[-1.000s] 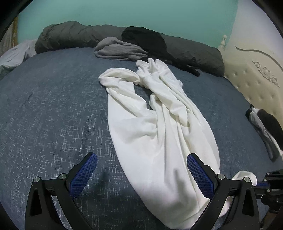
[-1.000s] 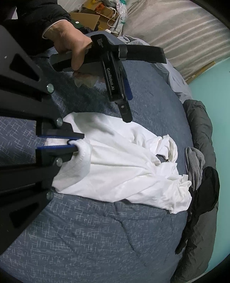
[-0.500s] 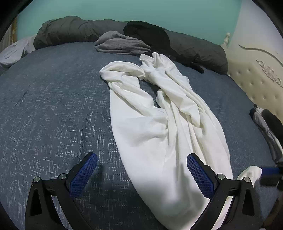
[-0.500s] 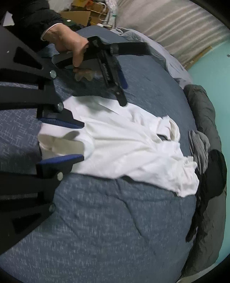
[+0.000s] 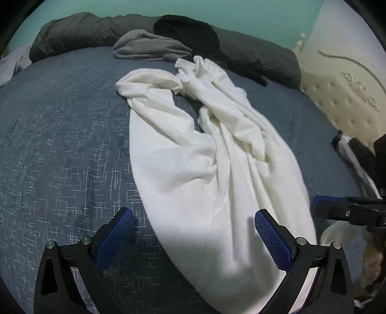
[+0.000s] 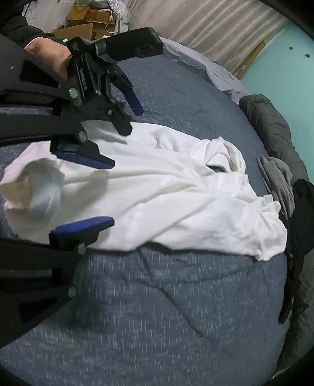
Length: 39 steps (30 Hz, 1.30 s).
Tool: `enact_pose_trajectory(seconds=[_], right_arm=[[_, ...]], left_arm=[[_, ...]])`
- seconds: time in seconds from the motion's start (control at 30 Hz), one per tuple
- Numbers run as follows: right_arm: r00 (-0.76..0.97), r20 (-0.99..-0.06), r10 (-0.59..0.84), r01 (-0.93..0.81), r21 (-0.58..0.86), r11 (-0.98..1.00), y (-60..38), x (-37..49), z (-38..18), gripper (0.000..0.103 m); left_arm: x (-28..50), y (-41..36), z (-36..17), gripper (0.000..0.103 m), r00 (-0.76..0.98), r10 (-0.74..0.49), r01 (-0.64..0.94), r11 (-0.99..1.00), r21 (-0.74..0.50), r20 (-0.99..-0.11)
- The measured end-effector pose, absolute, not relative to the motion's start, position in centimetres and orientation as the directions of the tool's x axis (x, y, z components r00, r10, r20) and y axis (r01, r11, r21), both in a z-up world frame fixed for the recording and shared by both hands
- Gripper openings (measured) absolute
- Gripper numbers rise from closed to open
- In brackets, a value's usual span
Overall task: Fold clothes
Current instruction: 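Drag the shirt hem toward the body with the right gripper to straighten it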
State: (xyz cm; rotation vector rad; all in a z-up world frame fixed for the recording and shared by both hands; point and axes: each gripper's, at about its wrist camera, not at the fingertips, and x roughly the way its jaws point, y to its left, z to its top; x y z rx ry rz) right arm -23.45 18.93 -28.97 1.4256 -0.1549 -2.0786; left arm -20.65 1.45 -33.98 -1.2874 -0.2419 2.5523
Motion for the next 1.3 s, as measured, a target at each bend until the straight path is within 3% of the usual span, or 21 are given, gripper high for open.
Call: enact_pose_trajectory(seconds=[0.33,0.7,0.97,1.1,1.2,1.3], right_arm=[[-0.228,-0.804,-0.549,0.408,0.433,-0.804,19.3,-23.2,-29.8,0.041],[-0.227,-0.799,-0.557,0.396,0.447,-0.802,20.0,-23.3,-30.1,0.041],[-0.231,-0.797,-0.557,0.389,0.449,-0.804,20.3,-23.2,-30.2,0.041],[-0.239,-0.796,-0.557,0.384,0.449,-0.807,20.6,-23.0,-30.1,0.041],[-0.243,-0.796,-0.554,0.378,0.449,-0.81,20.9,-22.9,-30.1,0.041],[-0.246,-0.797,-0.552,0.373,0.447,-0.813,21.0,-22.8,-30.1,0.041]], left_arm=[[-21.5,2.4,-36.2,0.098,-0.506,0.287,-0.139,-0.958,-0.251,-0.814],[-21.7,3.5,-37.2,0.103,-0.469,0.262,-0.14,-0.965,-0.222,-0.843],[-21.1,4.1,-37.1,0.1,-0.475,0.242,-0.142,-0.97,-0.198,-0.846],[-20.5,4.0,-36.7,0.072,-0.501,0.225,-0.134,-0.974,-0.182,-0.836],[-19.9,4.0,-36.4,0.059,-0.511,0.238,-0.148,-0.971,-0.188,-0.826],[-19.5,4.1,-36.2,0.024,-0.508,0.273,-0.166,-0.962,-0.218,-0.817]])
